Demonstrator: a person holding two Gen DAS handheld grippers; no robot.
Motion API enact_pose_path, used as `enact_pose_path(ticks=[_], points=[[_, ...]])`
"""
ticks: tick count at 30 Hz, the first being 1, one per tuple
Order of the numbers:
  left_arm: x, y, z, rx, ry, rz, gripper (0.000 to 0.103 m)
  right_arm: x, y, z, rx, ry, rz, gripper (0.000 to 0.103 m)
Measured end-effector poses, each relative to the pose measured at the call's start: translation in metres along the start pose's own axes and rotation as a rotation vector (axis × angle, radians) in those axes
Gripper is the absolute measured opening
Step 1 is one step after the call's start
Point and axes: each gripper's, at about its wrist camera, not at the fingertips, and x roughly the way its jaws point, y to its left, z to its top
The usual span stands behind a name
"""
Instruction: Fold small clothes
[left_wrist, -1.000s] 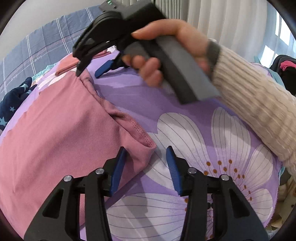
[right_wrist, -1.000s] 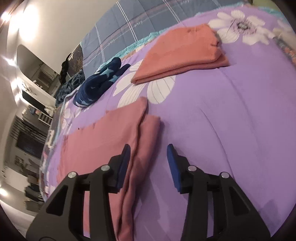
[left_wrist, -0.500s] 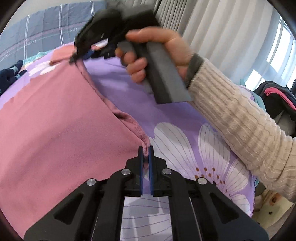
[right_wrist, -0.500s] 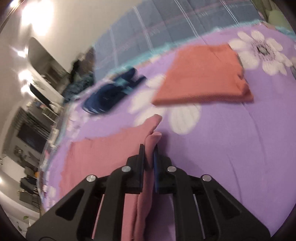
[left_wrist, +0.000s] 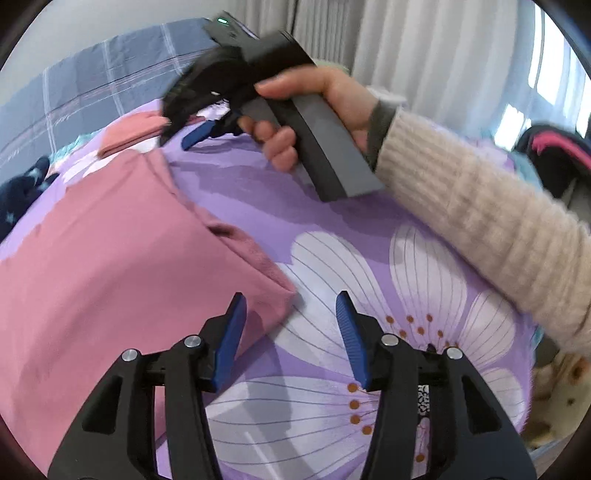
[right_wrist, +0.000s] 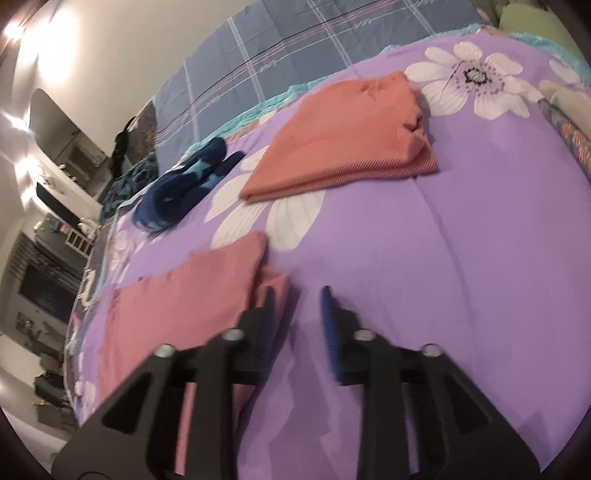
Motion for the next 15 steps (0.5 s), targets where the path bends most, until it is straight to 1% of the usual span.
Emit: enact_pose_path(ticks=[2,3,4,5,6,7,8,9,10,12,13,14,15], points=[[0.009,-0.003,0.001,0.026,0.025,0.027,0.051,0.004,0.005,-0.003,-0.005,0.028,0.028,0.048],[0.012,-0.003,0.002,0.026,0.028,0.033,0.047,0.007,0.008,-0.004,-0.016,0.043,0.030,0.057],[0.014,-0.001,0.004,0.021,0.025,0.036,0.036,0.013,0.013,-0.005,-0.040,0.057,0.018,0.061],[0.015,0.004,0.006,0.010,0.021,0.038,0.029,0.017,0.018,-0.005,-0.067,0.058,-0.007,0.061],[0.015,0.008,0.007,-0.005,0.021,0.033,0.015,0.019,0.021,-0.005,-0.081,0.052,-0.022,0.059],[0.014,0.015,0.008,-0.025,0.020,0.020,0.004,0.021,0.026,-0.004,-0.097,0.031,-0.056,0.034],[0.013,0.023,0.009,-0.046,0.021,-0.004,0.005,0.023,0.028,-0.001,-0.101,0.029,-0.068,0.004],[0.010,0.032,0.009,-0.062,0.020,-0.034,0.004,0.023,0.028,0.002,-0.091,0.024,-0.067,0.003],[0.005,0.037,0.010,-0.086,0.012,-0.076,0.004,0.016,0.030,0.005,-0.083,-0.012,-0.038,0.003],[-0.004,0.035,0.011,-0.092,-0.015,-0.114,0.004,0.006,0.033,0.008,-0.086,-0.062,0.006,0.003],[-0.006,0.033,0.012,-0.079,-0.024,-0.111,0.004,0.009,0.033,0.009,-0.087,-0.059,-0.003,0.003],[-0.003,0.031,0.012,-0.054,-0.019,-0.098,0.004,0.015,0.030,0.008,-0.089,-0.043,-0.035,0.003],[0.002,0.030,0.011,-0.046,-0.005,-0.096,0.004,0.026,0.025,0.006,-0.092,-0.014,-0.102,0.003]])
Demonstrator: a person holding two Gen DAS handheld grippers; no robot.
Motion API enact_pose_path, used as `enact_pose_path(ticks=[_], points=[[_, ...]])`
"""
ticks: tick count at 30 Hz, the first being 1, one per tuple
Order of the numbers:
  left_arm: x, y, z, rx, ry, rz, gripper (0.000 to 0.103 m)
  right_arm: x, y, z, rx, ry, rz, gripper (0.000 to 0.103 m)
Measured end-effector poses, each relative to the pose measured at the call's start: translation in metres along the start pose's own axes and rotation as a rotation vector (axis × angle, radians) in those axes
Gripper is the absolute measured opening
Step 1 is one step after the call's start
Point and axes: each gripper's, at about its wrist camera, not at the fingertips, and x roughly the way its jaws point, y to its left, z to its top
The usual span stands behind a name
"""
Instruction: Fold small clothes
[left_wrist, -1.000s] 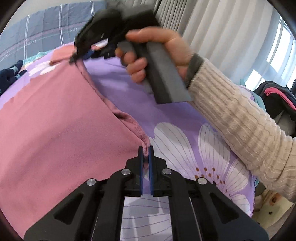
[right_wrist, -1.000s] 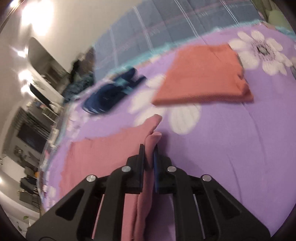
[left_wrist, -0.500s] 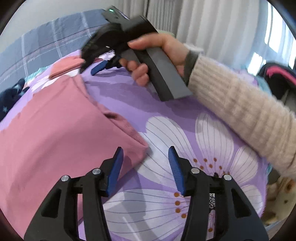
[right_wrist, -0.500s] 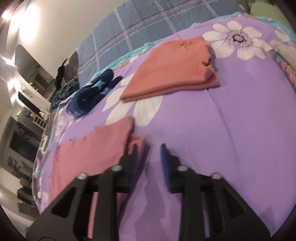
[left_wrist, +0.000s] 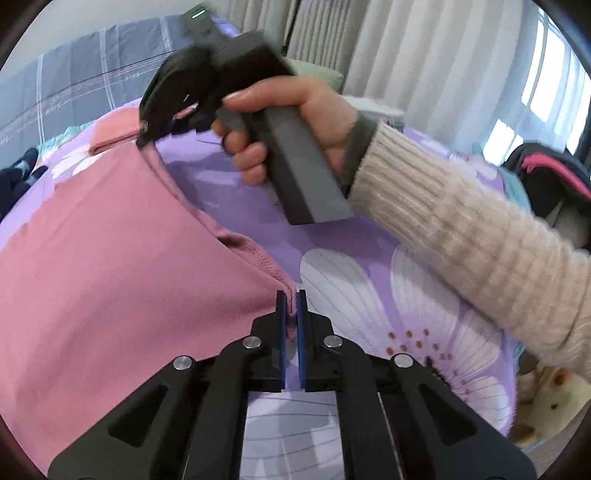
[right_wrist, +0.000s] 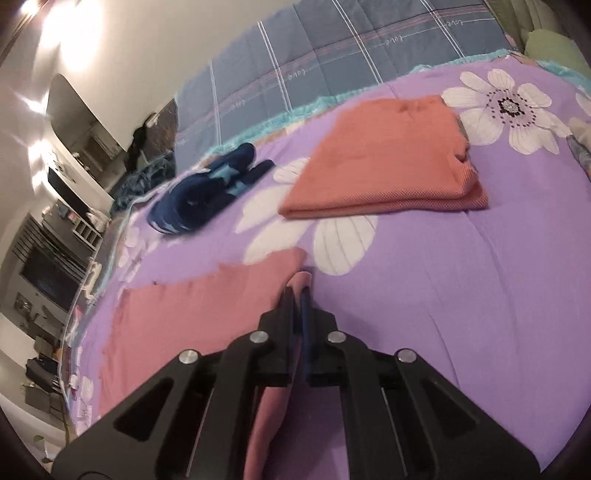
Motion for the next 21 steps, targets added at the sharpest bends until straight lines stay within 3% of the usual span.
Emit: enact_pose_path(ticks=[1,4,5,7,9,11,13,16,19,21], points=[[0.006,0.002,-0.002,0.001,0.021,0.000,0.004,0.007,-0.003,-0.003,0.000,0.011,-0.026,0.003],[0.014,0.008,-0.004,-0.032,0.038,-0.034,0.006,0.006,-0.020,-0.007,0.098,-0.005,0.045,0.006],[0.010,0.012,-0.003,-0.050,0.026,-0.056,0.011,0.001,-0.023,-0.008,0.129,-0.012,0.051,0.007],[0.005,0.014,-0.005,-0.067,0.020,-0.075,0.036,-0.018,-0.022,-0.008,0.137,-0.044,-0.012,0.014],[-0.006,0.010,-0.010,-0.048,0.001,-0.048,0.040,-0.038,-0.015,-0.011,0.090,-0.074,-0.055,0.019],[-0.021,0.008,-0.018,-0.036,-0.017,-0.037,0.041,-0.056,-0.008,-0.020,0.061,-0.089,-0.032,0.019],[-0.035,0.016,-0.026,-0.073,-0.034,-0.021,0.050,-0.078,0.005,-0.037,0.016,-0.108,0.003,0.020],[-0.068,0.038,-0.046,-0.155,-0.086,0.041,0.052,-0.103,0.027,-0.078,-0.060,-0.125,0.047,0.024],[-0.107,0.062,-0.074,-0.235,-0.125,0.164,0.056,-0.111,0.046,-0.128,-0.107,-0.085,0.097,0.025],[-0.135,0.084,-0.097,-0.308,-0.147,0.245,0.056,-0.107,0.048,-0.149,-0.119,-0.048,0.073,0.030]])
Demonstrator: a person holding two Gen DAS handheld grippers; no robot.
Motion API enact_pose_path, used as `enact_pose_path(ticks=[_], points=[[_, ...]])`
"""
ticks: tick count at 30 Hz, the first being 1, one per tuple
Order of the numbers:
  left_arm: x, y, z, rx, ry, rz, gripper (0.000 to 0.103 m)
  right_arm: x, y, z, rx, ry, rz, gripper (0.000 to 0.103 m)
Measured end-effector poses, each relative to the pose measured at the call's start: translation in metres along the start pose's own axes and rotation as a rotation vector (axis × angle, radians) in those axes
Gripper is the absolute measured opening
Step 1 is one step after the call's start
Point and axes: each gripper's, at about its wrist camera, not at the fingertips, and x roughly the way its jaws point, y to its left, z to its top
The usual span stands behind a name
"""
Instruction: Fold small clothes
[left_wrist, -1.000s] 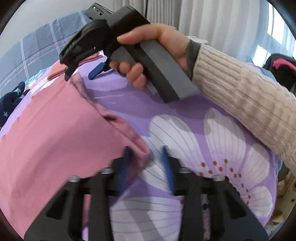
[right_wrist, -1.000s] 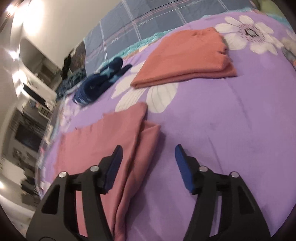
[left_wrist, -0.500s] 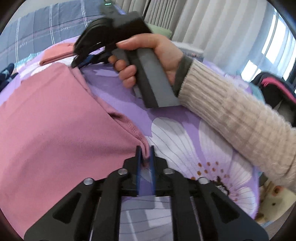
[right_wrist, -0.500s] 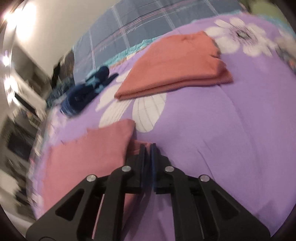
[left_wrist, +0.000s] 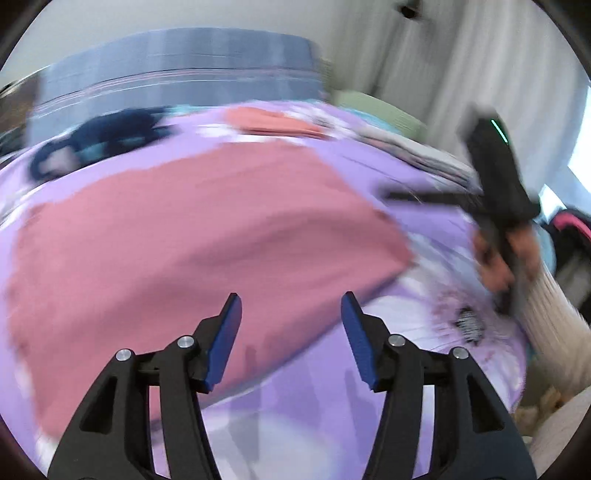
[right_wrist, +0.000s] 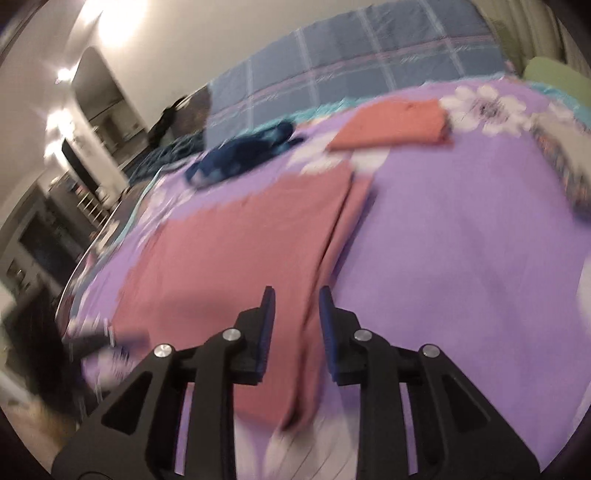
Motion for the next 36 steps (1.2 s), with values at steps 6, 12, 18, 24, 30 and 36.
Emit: enact_pose_path(ticks=[6,12,18,24,30,36], points=[[-0.071,0.094,-0.028,-0.236,-0.083,0.229,0.057,-0.008,0.033,-0.013,-0.077,0.017,-0.284,0.032],[-0.131,0.161,-0.062,-0.428,-0.208,0.357,0.057,-0.019,0.169,-0.014,-0.452,-0.110,-0.201,0.042],[-0.150,0.193,-0.103,-0.517,-0.227,0.340,0.057,0.053,0.301,-0.083,-0.822,0.019,-0.001,0.043],[-0.162,0.197,-0.113,-0.515,-0.260,0.317,0.057,0.117,0.367,-0.117,-1.006,0.075,-0.073,0.043],[-0.154,0.220,-0.099,-0.513,-0.249,0.265,0.057,0.150,0.371,-0.115,-1.070,0.050,-0.191,0.043],[-0.101,0.256,-0.040,-0.449,-0.165,0.086,0.057,0.165,0.379,-0.118,-1.107,0.004,-0.243,0.043]])
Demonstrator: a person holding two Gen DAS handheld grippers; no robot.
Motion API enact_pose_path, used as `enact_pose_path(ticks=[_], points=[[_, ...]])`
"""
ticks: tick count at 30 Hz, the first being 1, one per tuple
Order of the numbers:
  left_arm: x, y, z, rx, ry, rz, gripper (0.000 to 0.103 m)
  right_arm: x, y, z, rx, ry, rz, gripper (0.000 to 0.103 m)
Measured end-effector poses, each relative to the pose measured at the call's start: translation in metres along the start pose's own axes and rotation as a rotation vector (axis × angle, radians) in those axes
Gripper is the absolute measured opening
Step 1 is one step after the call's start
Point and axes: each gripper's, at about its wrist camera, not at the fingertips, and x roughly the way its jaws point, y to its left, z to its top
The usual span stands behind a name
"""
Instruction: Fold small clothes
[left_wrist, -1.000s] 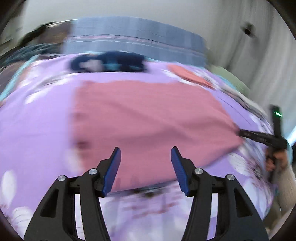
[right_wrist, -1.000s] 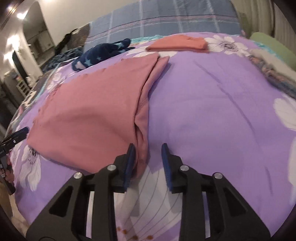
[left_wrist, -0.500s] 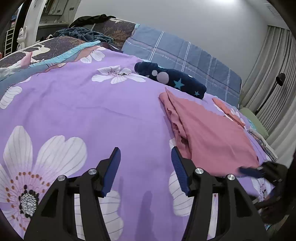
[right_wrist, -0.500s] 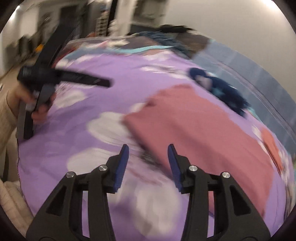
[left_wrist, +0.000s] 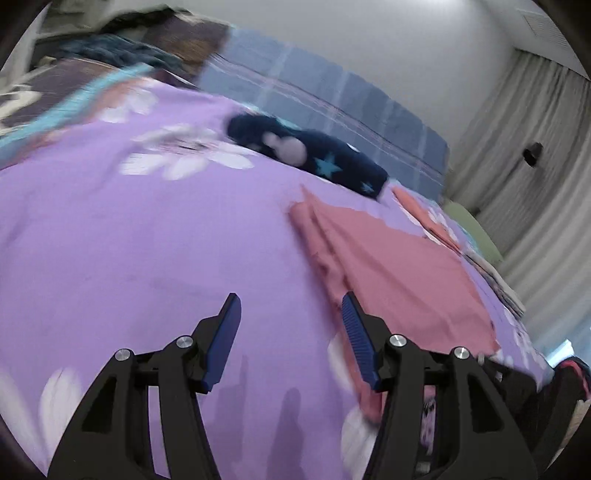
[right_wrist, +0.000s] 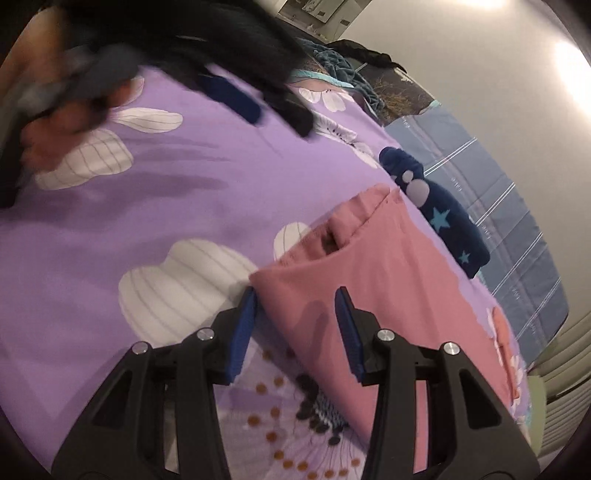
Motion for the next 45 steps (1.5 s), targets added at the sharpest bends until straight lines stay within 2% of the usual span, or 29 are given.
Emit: enact_pose_path(ticks=[3,5,8,9,10,11,13,16,19,21,23,25,26,27,28,32,34,35,38,39,40,41,42,45], points=[[0.050,0.004,0.030,-0.023,0.089,-0.079,0.057,0.006,-0.003,0.005,0.016,0.005,0.009,0.039],[0.086,0.008,0.048,-0.064,0.137,-0.134,0.057,0.011,-0.007,0.007,0.031,0.014,0.036,0.028],[0.119,0.014,0.064,-0.122,0.162,-0.189,0.055,0.014,-0.008,0.007,0.034,0.013,0.047,0.022],[0.128,0.017,0.069,-0.137,0.159,-0.219,0.043,0.014,-0.008,0.007,0.032,0.012,0.049,0.021],[0.135,0.020,0.073,-0.162,0.164,-0.244,0.018,0.014,-0.008,0.007,0.031,0.011,0.052,0.018],[0.142,0.024,0.076,-0.198,0.174,-0.261,0.007,0.013,-0.006,0.007,0.031,0.011,0.055,0.015],[0.143,0.028,0.081,-0.244,0.144,-0.289,0.007,0.010,-0.006,0.007,0.040,0.009,0.067,0.009],[0.121,0.016,0.086,-0.185,0.069,-0.302,0.006,-0.004,-0.019,0.010,0.100,-0.039,0.104,0.005],[0.106,0.011,0.091,-0.141,0.003,-0.229,0.002,-0.014,-0.027,0.014,0.146,-0.060,0.139,0.005],[0.109,0.025,0.091,-0.190,-0.019,-0.170,0.001,-0.008,-0.026,0.011,0.148,-0.035,0.162,0.005],[0.115,0.041,0.084,-0.252,0.005,-0.179,0.001,0.003,-0.024,0.005,0.158,0.015,0.180,0.006],[0.114,0.048,0.076,-0.287,0.047,-0.191,0.007,-0.001,-0.024,0.003,0.160,0.005,0.175,0.007],[0.111,0.048,0.074,-0.278,0.052,-0.191,0.020,-0.003,-0.026,0.003,0.163,-0.003,0.179,0.008],[0.107,0.049,0.073,-0.267,0.050,-0.194,0.038,-0.005,-0.026,0.003,0.168,-0.006,0.183,0.008],[0.102,0.047,0.071,-0.260,0.047,-0.203,0.050,-0.006,-0.027,0.002,0.175,-0.008,0.192,0.010],[0.098,0.038,0.067,-0.230,0.079,-0.310,0.054,-0.012,-0.029,-0.004,0.187,-0.011,0.180,0.017],[0.107,0.031,0.064,-0.207,0.123,-0.315,0.055,-0.012,-0.027,-0.007,0.175,0.001,0.165,0.023],[0.116,0.025,0.063,-0.186,0.147,-0.286,0.055,-0.010,-0.025,-0.008,0.166,0.013,0.156,0.028],[0.131,0.009,0.068,-0.148,0.153,-0.259,0.052,0.001,-0.017,-0.006,0.129,0.046,0.115,0.029],[0.136,0.005,0.070,-0.147,0.164,-0.254,0.036,0.003,-0.013,-0.004,0.108,0.042,0.087,0.029],[0.143,0.001,0.071,-0.144,0.185,-0.251,0.015,0.006,-0.009,0.000,0.080,0.035,0.049,0.029],[0.153,0.000,0.070,-0.152,0.211,-0.244,0.011,0.009,-0.006,0.003,0.068,0.033,0.036,0.024],[0.158,0.001,0.069,-0.158,0.212,-0.237,0.011,0.010,-0.005,0.004,0.067,0.037,0.037,0.003],[0.152,0.003,0.066,-0.157,0.172,-0.254,0.010,-0.003,-0.011,0.005,0.104,-0.028,0.049,0.004]])
